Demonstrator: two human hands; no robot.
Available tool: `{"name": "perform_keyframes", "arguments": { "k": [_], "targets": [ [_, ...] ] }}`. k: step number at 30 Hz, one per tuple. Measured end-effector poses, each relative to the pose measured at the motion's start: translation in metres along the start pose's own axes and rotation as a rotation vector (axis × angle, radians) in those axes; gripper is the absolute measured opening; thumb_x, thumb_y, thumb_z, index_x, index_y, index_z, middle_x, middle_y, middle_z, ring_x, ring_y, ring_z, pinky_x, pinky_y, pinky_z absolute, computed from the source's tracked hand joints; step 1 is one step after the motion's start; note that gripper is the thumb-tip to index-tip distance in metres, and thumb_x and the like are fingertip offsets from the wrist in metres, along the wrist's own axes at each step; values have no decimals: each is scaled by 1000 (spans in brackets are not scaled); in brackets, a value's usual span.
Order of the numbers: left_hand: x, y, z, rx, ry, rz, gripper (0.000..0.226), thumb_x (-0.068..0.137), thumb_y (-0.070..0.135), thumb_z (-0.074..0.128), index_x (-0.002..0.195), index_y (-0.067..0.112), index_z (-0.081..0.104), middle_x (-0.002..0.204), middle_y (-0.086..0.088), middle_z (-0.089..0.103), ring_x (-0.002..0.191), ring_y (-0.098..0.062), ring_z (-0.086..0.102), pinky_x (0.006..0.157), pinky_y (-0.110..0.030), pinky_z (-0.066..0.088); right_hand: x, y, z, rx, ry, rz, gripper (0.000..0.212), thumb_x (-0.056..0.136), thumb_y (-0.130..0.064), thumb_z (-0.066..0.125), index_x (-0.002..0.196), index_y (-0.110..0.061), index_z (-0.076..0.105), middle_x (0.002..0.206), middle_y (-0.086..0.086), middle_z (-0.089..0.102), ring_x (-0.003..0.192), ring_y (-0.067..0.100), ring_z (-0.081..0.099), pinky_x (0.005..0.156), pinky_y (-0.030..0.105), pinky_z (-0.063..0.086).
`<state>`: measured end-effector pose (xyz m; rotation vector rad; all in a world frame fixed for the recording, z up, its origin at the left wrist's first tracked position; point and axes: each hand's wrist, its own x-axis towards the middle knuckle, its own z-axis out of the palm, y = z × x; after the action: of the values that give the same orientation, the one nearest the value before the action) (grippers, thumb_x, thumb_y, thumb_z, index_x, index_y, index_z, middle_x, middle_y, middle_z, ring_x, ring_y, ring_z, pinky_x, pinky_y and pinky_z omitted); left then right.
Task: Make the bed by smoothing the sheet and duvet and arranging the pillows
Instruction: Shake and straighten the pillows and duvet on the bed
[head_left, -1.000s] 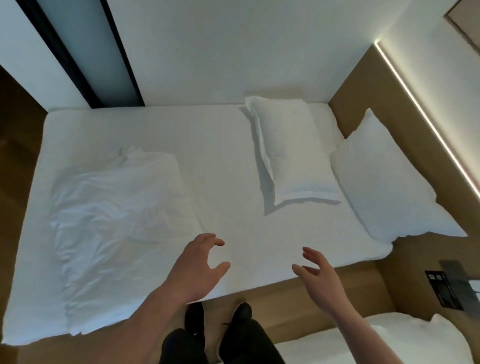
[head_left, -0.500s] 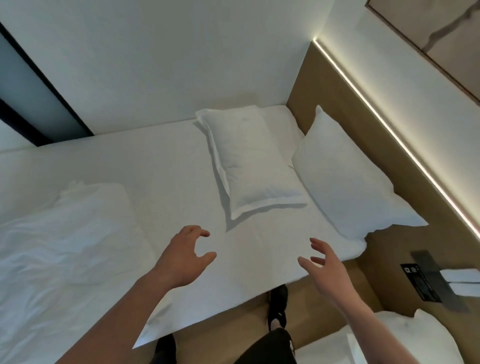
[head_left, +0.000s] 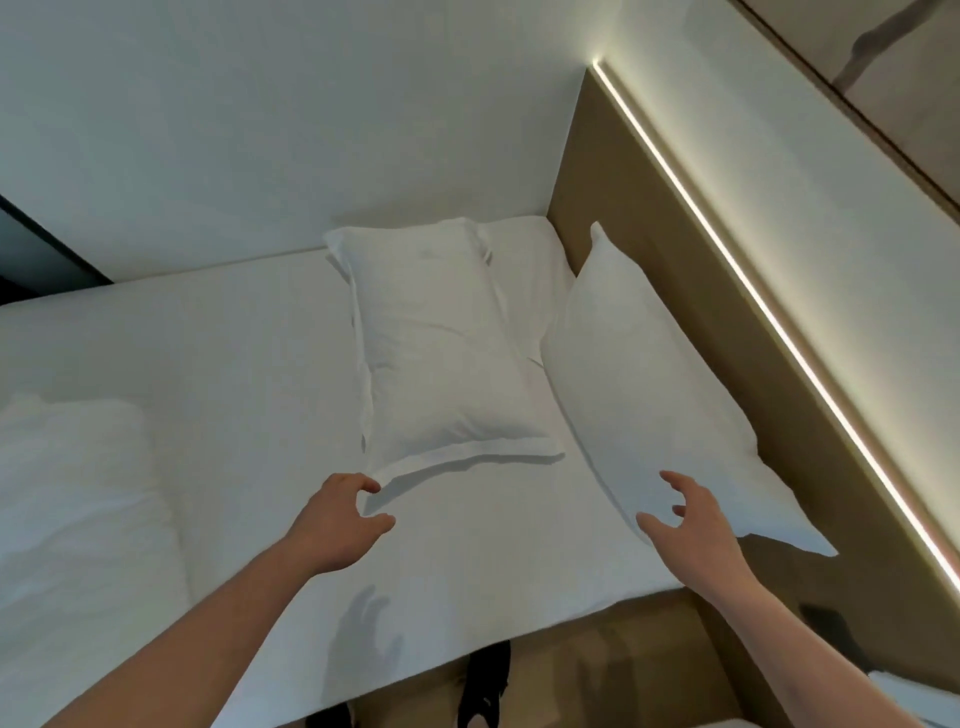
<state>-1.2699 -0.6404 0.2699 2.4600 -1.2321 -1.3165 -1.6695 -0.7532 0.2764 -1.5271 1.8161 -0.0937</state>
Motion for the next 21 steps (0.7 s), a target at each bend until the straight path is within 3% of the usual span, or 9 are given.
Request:
{"name": "perform_keyframes", "arguments": {
  "k": [6, 12, 18, 21],
  "targets": [
    [103, 21, 27, 75, 16, -61, 59, 85, 42, 74, 137, 24, 52, 150, -1, 41, 125, -22, 53, 101, -35, 46, 94, 33, -7, -157, 130, -2, 81, 86, -37, 79, 152, -29, 33, 160, 2, 34, 143, 30, 38, 113, 51, 39],
    [223, 7, 68, 154, 67, -182, 80, 80, 48, 77, 145, 16, 45, 153, -12, 34, 131, -36, 49, 107, -45, 45, 198, 75, -4, -413, 245, 108, 104, 81, -51, 80, 160, -28, 16, 169, 8, 14, 154, 36, 15, 122, 59, 25],
    [317, -39, 107, 32, 164, -392, 116, 72, 65, 80, 155, 4, 26, 154, -23, 28, 135, -45, 43, 111, -52, 39, 278, 103, 25, -508, 252, 247, 130, 75, -65, 79, 161, -20, -7, 169, 16, 5, 155, 40, 11, 122, 61, 17],
    [346, -70, 116, -97, 193, -466, 136, 56, 74, 84, 154, 3, 22, 152, -24, 35, 137, -45, 41, 111, -56, 40, 301, 115, 43, -532, 278, 315, 140, 67, -73, 79, 160, -17, -11, 167, 20, 10, 151, 44, 20, 119, 59, 22]
  ]
}}
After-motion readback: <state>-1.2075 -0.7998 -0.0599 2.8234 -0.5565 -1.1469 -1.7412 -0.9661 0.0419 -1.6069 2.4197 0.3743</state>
